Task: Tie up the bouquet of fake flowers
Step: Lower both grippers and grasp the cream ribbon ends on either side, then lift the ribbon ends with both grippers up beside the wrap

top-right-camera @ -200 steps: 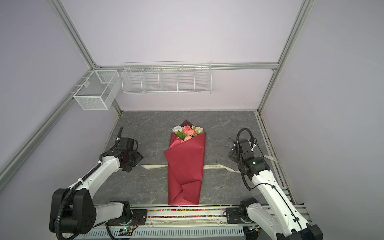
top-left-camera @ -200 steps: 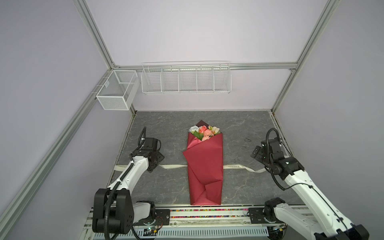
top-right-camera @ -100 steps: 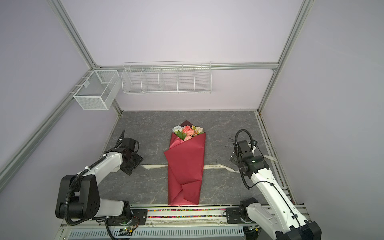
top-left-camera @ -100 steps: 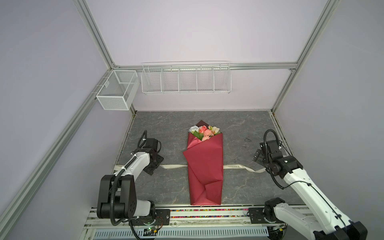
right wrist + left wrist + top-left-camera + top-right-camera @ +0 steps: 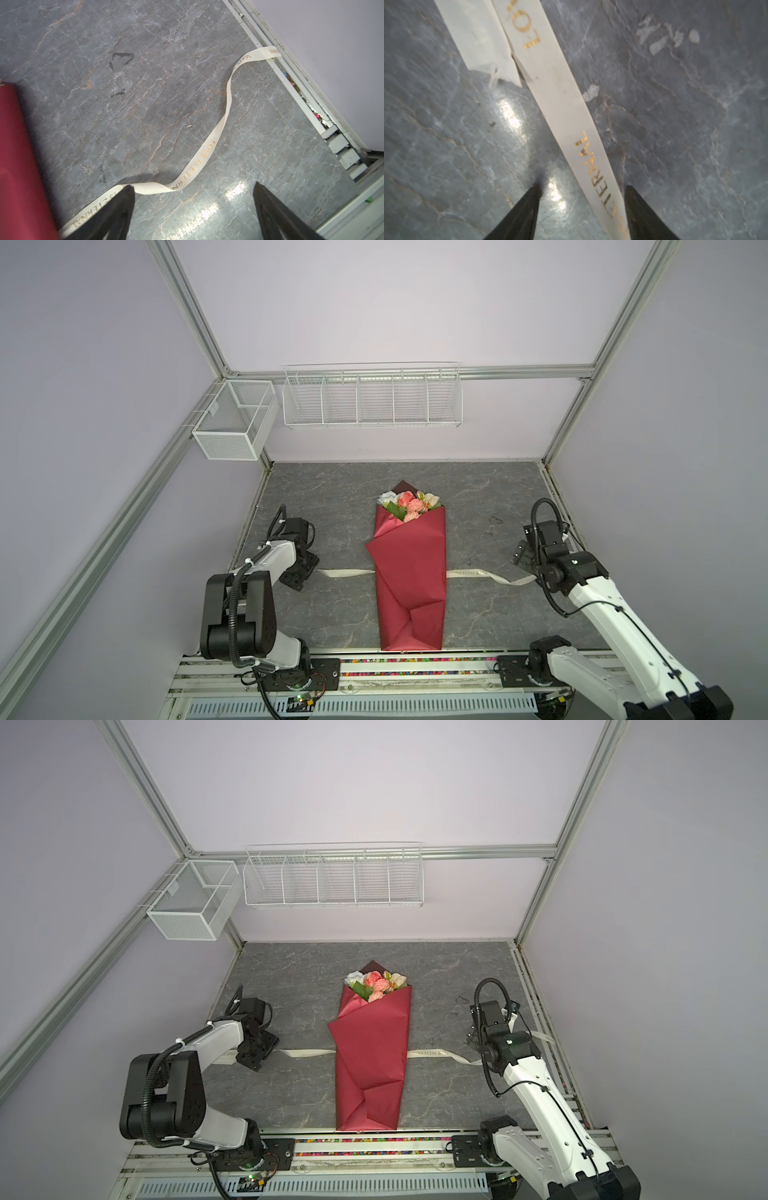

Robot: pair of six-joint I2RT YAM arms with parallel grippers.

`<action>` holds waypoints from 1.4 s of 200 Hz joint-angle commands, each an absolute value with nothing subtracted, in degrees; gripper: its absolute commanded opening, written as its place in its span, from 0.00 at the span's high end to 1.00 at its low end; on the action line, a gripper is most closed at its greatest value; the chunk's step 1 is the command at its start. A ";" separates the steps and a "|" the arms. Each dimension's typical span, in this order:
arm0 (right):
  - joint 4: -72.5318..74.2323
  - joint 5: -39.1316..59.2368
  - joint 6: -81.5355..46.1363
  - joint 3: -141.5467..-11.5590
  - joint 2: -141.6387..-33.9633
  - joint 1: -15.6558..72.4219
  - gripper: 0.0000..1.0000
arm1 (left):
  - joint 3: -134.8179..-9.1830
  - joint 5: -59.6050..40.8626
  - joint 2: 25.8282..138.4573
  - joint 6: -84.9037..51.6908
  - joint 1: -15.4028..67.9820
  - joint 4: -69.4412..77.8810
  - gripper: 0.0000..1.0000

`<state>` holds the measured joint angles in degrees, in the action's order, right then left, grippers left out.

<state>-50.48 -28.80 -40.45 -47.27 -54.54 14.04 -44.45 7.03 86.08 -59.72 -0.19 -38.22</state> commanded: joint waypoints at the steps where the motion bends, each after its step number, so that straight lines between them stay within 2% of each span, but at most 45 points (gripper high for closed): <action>1: -52.45 -31.69 -38.69 -47.02 -54.12 13.14 0.08 | -44.24 5.58 87.47 -59.06 -0.65 -35.61 0.53; 21: -52.11 -30.33 -37.30 -46.24 -53.88 12.13 0.05 | -44.84 3.71 86.90 -57.52 -0.64 -34.81 0.71; 40: -51.44 -25.03 -35.87 -45.09 -53.87 6.79 0.00 | -45.69 2.12 84.39 -55.84 -0.62 -34.68 0.88; 62: -49.46 -16.39 -34.24 -43.18 -54.35 0.43 0.11 | -46.31 0.92 79.50 -54.24 -0.29 -34.28 1.00; 88: -50.17 -12.13 -33.63 -42.43 -56.28 -6.99 0.23 | -47.51 3.46 73.09 -53.25 2.23 -34.99 1.00; 120: -50.95 -10.47 -33.87 -43.31 -56.86 -10.91 0.25 | -47.87 9.05 67.70 -51.98 7.51 -35.56 1.00; 154: -51.10 -11.96 -34.31 -42.76 -56.69 -12.56 0.26 | -47.77 4.16 67.10 -49.41 8.52 -33.09 1.00; 219: -47.90 -8.34 -34.64 -41.40 -61.41 -13.16 0.26 | -45.10 -9.89 65.26 -42.63 8.70 -28.67 1.00; 240: -46.38 -5.35 -33.13 -42.57 -66.21 -13.15 0.29 | -44.32 -10.51 63.41 -42.12 8.70 -28.07 1.00; 275: -44.70 -11.59 -31.98 -44.53 -73.67 -13.23 0.31 | -43.96 -10.38 60.37 -39.39 8.61 -27.37 1.00; 280: -43.80 -11.00 -30.84 -44.91 -74.44 -13.49 0.34 | -44.03 -10.25 59.91 -39.02 8.61 -27.75 1.00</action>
